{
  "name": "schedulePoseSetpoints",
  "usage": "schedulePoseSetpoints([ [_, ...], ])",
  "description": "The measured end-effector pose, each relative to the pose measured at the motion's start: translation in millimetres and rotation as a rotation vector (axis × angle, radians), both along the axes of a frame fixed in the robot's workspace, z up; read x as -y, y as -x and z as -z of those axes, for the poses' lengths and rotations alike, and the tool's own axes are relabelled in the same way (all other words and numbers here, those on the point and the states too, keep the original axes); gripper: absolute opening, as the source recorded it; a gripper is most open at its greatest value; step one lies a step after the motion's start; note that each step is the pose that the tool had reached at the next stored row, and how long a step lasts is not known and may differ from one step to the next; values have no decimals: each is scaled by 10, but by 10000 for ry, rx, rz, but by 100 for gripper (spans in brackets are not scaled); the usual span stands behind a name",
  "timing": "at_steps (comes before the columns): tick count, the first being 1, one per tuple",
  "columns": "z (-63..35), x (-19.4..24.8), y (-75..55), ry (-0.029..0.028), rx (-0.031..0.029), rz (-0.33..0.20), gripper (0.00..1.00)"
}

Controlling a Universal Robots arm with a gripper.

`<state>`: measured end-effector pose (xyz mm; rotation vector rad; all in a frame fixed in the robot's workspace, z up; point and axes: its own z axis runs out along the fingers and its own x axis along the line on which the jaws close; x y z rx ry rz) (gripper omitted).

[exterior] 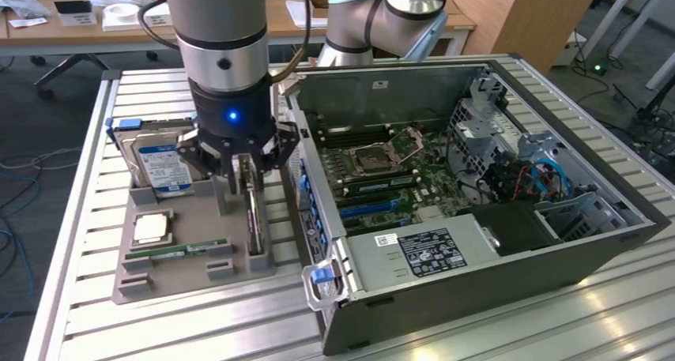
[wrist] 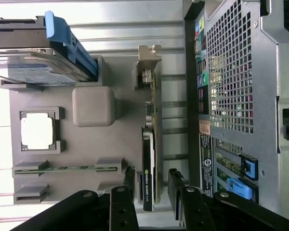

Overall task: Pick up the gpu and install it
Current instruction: 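Pick up the gpu and move the gpu toward the slot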

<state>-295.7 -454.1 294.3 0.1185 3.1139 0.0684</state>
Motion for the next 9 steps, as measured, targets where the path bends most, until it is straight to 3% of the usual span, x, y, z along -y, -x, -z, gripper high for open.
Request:
schedulePoseSetpoints([
  [6, 99, 0, 0, -1, 1, 1, 42],
  [9, 103, 1, 0, 1, 0, 0, 42],
])
